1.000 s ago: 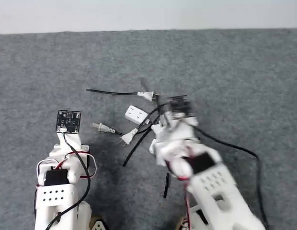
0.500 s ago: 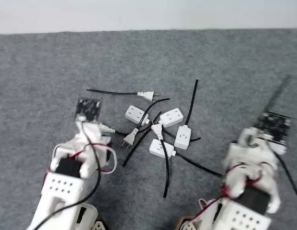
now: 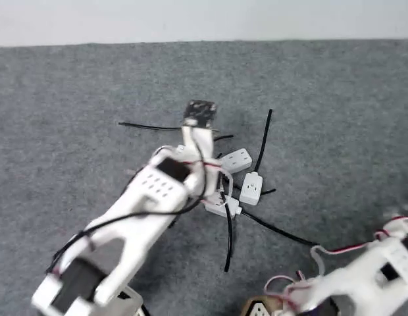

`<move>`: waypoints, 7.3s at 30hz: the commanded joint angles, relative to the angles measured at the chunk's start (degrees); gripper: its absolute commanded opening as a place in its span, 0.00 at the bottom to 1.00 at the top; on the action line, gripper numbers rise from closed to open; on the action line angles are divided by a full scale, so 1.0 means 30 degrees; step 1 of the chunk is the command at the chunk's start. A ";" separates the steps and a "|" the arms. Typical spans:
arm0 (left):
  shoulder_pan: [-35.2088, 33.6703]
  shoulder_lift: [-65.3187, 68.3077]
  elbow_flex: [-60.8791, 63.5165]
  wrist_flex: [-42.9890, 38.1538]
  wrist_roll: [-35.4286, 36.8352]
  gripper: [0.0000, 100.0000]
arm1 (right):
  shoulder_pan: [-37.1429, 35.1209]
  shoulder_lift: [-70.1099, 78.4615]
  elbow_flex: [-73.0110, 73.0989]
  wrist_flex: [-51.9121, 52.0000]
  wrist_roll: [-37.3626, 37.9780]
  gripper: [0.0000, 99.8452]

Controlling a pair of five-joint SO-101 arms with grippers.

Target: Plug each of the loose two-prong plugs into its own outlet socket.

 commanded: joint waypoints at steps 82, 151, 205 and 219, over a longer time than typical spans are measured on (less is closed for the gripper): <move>0.0791 1.0168 -0.9685 0.3341 0.0586 0.26 | 0.1919 1.2381 -1.2073 0.3355 -0.0733 0.23; -1.3744 -1.8227 1.3700 0.1465 -0.6066 0.41 | -0.1275 1.2205 -1.3187 0.8454 -0.0615 0.23; -0.3780 -1.3597 1.3436 0.0850 -0.5392 0.01 | -0.1011 1.2234 -1.2777 0.8513 -0.0703 0.23; -0.7414 -0.8264 1.0652 0.0000 -0.6271 0.01 | -0.0894 1.2205 -1.2777 0.8513 -0.0586 0.23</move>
